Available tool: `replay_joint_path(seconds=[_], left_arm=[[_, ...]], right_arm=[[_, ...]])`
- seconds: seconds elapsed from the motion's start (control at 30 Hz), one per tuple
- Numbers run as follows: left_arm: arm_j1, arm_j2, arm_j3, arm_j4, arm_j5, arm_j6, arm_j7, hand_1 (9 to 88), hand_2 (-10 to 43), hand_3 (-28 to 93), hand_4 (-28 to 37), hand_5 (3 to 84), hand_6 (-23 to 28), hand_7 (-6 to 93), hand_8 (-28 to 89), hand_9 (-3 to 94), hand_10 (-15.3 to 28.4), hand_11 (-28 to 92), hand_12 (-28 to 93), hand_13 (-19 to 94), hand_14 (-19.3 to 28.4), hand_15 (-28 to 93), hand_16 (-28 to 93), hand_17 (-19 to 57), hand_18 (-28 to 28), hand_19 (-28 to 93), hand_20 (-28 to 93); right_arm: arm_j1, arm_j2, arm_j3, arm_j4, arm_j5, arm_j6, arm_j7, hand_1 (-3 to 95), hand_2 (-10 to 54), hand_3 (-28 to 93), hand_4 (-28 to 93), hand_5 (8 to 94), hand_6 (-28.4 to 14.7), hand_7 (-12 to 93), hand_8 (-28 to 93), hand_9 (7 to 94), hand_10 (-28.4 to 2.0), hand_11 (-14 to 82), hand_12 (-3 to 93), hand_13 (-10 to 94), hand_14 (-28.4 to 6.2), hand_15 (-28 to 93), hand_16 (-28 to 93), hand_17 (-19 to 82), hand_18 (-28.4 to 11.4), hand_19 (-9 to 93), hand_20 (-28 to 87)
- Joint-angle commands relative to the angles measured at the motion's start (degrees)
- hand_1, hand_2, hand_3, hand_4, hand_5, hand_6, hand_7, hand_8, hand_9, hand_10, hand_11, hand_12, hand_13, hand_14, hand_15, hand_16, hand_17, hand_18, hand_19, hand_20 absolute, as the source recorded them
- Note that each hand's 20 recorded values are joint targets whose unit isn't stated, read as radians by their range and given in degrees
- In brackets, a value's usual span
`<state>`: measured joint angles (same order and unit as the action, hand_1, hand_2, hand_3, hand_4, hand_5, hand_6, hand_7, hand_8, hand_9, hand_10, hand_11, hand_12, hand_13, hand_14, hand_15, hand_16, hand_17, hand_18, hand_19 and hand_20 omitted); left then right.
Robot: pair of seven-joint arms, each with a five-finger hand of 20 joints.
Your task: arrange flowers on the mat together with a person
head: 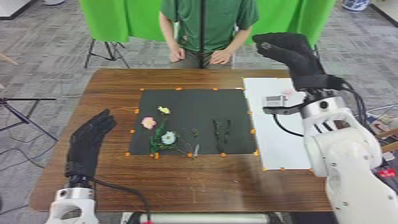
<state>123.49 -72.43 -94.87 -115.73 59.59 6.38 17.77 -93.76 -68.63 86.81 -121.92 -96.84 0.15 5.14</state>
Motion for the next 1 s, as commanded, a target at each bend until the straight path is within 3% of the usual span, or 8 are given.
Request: replay_joint_path(seconds=[0.03,0.17,0.2,0.3,0.37,0.63,0.8,1.0], left_arm=[[-1.1,0.38,2.01,0.58,1.02,-2.45,-0.66,21.9,-5.7,68,-21.4,45.0,3.8,11.7,-5,41.9,12.2,12,15,33,15.9,9,4,5.3,9.7,4,17],[-2.5,1.08,3.64,0.31,3.07,-2.87,-0.95,22.3,-5.2,67,-21.6,45.1,3.8,11.8,-5,42.0,12.2,13,15,33,15.6,9,4,4.9,10.0,4,18],[-2.8,1.20,3.90,0.40,3.94,-3.86,-1.07,22.5,-4.9,67,-21.7,45.1,3.7,11.8,-5,42.1,12.2,13,15,33,15.5,9,4,4.8,10.2,5,18],[-3.7,1.39,4.57,0.43,6.63,-5.02,-1.82,22.7,-4.5,66,-21.7,45.2,3.7,12.1,-5,42.5,12.3,13,15,33,15.6,9,4,4.8,10.5,5,18],[-4.0,1.41,4.81,0.39,7.27,-5.58,-1.60,22.8,-4.4,66,-21.6,45.4,3.9,12.0,-5,42.6,12.3,13,15,33,15.6,9,4,4.8,10.5,6,18],[-2.2,0.88,4.43,-0.23,6.69,-4.70,-1.91,23.1,-4.0,66,-21.2,45.6,3.9,11.9,-5,42.8,12.5,13,15,34,15.6,9,4,4.8,10.7,6,18],[-3.1,0.63,5.19,0.18,6.41,-4.61,-1.94,23.1,-3.8,66,-21.3,45.7,3.9,12.0,-5,42.9,12.5,13,15,34,15.7,9,4,4.6,10.7,6,18],[-1.1,0.62,3.95,-0.59,5.89,-3.96,-2.30,23.0,-3.7,66,-21.0,45.8,3.9,12.0,-5,42.9,12.5,13,15,34,15.7,9,4,4.5,10.8,6,17]], right_arm=[[-25.1,-7.8,7.6,2.8,28.5,-6.0,-21.6,11.4,2.7,77,-17,41.4,-0.7,8,-8,42.2,-15.4,4.3,12.8,33,-14.9,8,21,16,-14.8,12,27],[-27.6,-9.0,7.4,4.5,28.0,-6.8,-22.8,7.8,2.6,80,-18,35.7,0.2,7,-8,37.9,-14.1,3.2,11.2,29,-13.0,6,18,14,-13.6,6,26],[-28.2,-8.9,7.2,4.6,28.8,-5.8,-23.3,6.5,2.6,80,-18,34.7,0.2,6,-8,37.4,-13.9,3.2,11.0,28,-12.8,6,17,14,-13.5,6,26],[-28.7,-9.1,8.2,4.8,28.1,-5.4,-23.7,5.3,2.5,80,-18,32.9,0.5,6,-8,36.7,-13.7,3.0,10.8,27,-12.7,6,17,13,-13.4,6,26],[-28.7,-9.1,8.7,4.8,28.0,-4.7,-25.0,5.1,2.5,81,-19,32.4,0.6,7,-8,36.7,-13.7,3.1,10.7,27,-12.5,6,16,13,-13.3,6,25],[-29.3,-8.6,9.3,4.2,29.2,-3.4,-25.6,4.6,2.7,81,-19,32.3,0.5,8,-8,37.3,-13.7,3.5,10.7,28,-12.3,7,16,13,-13.3,6,25],[-29.7,-9.3,9.1,4.0,30.4,-2.4,-25.6,4.6,2.8,82,-19,33.3,0.3,8,-9,38.2,-14.1,3.7,10.8,29,-12.7,8,16,14,-13.6,7,25],[-29.8,-9.2,9.1,3.9,28.7,-3.5,-25.0,4.6,3.2,82,-19,34.7,0.0,8,-9,39.5,-14.3,4.1,11.2,30,-13.5,9,16,14,-14.5,8,26]])
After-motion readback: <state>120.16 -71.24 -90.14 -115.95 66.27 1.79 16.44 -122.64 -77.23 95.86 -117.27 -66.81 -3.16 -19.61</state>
